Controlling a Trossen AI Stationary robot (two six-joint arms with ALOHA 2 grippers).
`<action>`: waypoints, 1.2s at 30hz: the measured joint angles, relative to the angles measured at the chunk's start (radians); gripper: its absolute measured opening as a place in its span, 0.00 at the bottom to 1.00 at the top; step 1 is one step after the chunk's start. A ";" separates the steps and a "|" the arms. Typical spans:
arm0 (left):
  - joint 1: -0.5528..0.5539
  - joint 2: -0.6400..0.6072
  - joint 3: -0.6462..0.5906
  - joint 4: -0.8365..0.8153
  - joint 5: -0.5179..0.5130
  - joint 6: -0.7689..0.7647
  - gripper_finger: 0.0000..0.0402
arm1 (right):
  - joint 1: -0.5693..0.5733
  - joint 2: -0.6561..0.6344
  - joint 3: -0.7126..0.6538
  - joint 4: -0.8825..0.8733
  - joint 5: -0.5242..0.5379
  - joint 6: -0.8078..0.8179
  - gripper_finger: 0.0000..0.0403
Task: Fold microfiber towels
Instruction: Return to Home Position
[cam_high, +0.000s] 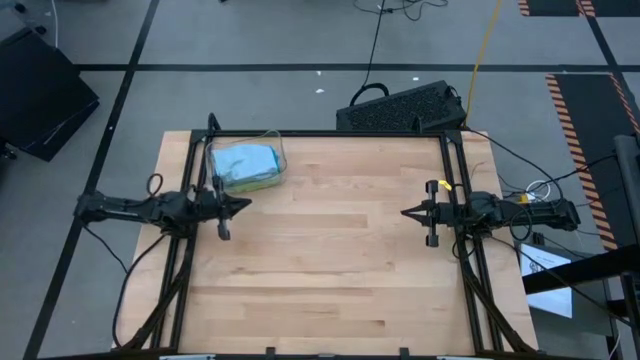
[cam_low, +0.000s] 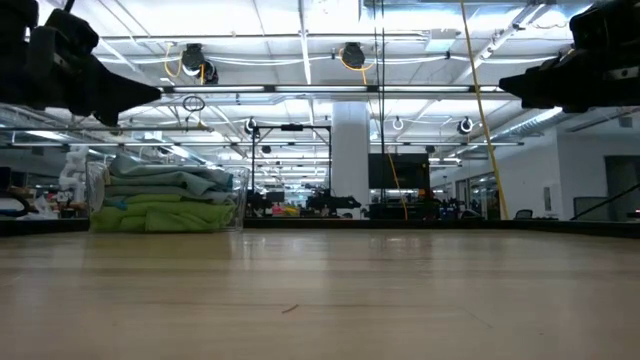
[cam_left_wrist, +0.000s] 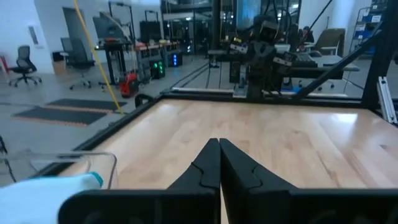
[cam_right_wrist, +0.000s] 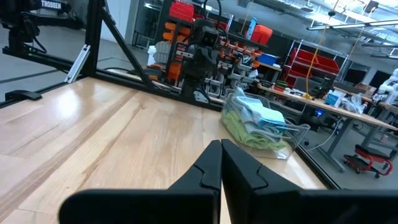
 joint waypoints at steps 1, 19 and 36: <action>-0.003 -0.013 0.000 0.000 0.000 0.007 0.00 | 0.000 0.000 0.000 0.000 0.000 0.000 0.00; -0.038 -0.070 0.000 -0.012 0.074 0.107 0.00 | 0.000 0.000 0.000 0.004 0.000 0.000 0.00; 0.122 -0.061 0.001 -0.043 0.256 0.093 0.00 | 0.000 0.000 0.000 0.004 0.000 0.000 0.00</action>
